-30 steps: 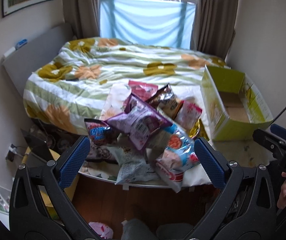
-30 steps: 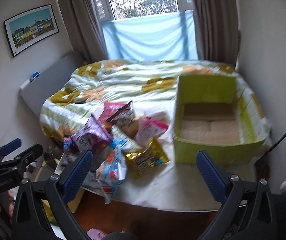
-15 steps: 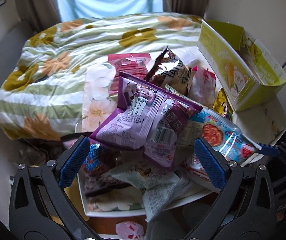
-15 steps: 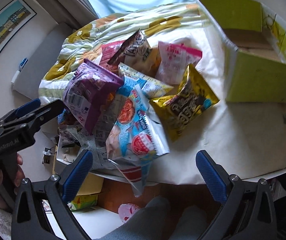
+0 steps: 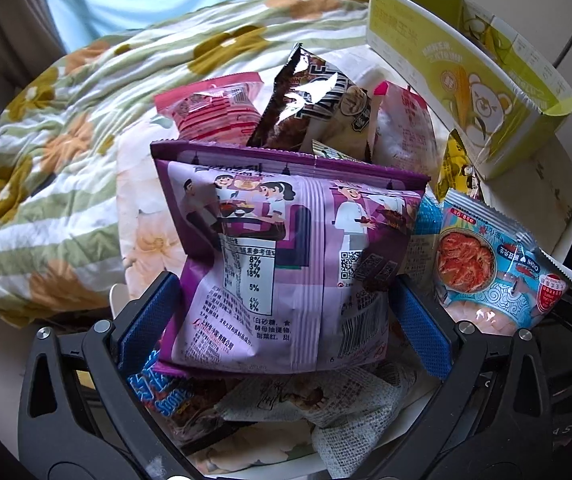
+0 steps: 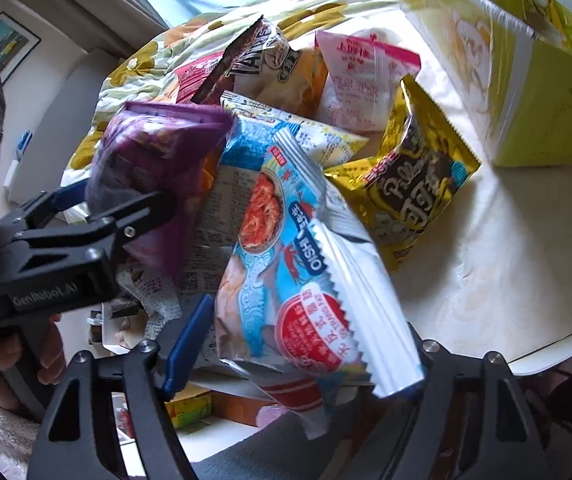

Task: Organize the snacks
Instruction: 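Grasp the purple snack bag with the left tool while the right tool grasps the blue-white bag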

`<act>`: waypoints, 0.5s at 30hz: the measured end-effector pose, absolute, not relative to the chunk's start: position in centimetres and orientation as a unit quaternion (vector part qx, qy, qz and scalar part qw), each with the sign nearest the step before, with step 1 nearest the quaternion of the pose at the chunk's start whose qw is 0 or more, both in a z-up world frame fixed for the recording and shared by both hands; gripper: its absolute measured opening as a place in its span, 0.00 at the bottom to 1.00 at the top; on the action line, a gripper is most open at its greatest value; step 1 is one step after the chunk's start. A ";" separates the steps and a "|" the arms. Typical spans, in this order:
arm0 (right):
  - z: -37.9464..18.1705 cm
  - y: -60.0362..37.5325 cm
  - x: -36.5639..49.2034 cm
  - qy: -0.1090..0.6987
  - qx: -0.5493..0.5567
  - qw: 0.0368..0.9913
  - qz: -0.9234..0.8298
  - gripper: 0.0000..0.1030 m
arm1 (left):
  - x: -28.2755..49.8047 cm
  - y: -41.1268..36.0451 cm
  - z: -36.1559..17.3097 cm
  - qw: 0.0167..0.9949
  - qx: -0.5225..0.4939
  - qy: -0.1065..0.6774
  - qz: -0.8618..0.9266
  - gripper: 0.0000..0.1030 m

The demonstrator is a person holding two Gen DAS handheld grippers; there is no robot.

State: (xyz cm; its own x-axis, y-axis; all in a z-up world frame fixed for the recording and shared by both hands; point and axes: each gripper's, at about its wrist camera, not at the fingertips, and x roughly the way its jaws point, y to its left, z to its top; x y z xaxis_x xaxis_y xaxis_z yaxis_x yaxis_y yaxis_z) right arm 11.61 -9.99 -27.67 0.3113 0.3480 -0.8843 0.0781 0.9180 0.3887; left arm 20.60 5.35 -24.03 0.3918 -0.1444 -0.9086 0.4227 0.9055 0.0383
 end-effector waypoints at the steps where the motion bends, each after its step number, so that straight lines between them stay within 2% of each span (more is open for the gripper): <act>1: -27.7 -9.9 11.6 0.581 0.183 0.789 0.085 0.66 | 20.6 5.3 -24.0 0.824 0.135 0.523 -0.173 0.93; 3: -27.5 -10.0 11.6 0.578 0.188 0.789 0.086 0.60 | 20.5 5.1 -23.9 0.825 0.142 0.518 -0.177 0.87; 4: -27.4 -9.9 11.6 0.578 0.191 0.789 0.087 0.58 | 20.4 5.1 -23.8 0.825 0.144 0.516 -0.181 0.80; 8: -27.1 -9.7 11.3 0.577 0.186 0.790 0.085 0.50 | 20.1 4.8 -23.4 0.826 0.157 0.507 -0.187 0.71; 15: -25.6 -10.0 10.9 0.567 0.180 0.800 0.075 0.49 | 20.2 5.6 -22.3 0.833 0.136 0.499 -0.197 0.62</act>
State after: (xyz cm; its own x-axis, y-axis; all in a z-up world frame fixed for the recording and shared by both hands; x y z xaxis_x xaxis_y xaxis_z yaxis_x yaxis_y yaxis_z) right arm 10.94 -9.99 -25.59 0.3459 0.3242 -0.8805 0.0830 0.9242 0.3728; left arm 20.21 5.63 -22.29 0.4245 -0.1913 -0.8850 0.4635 0.8856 0.0309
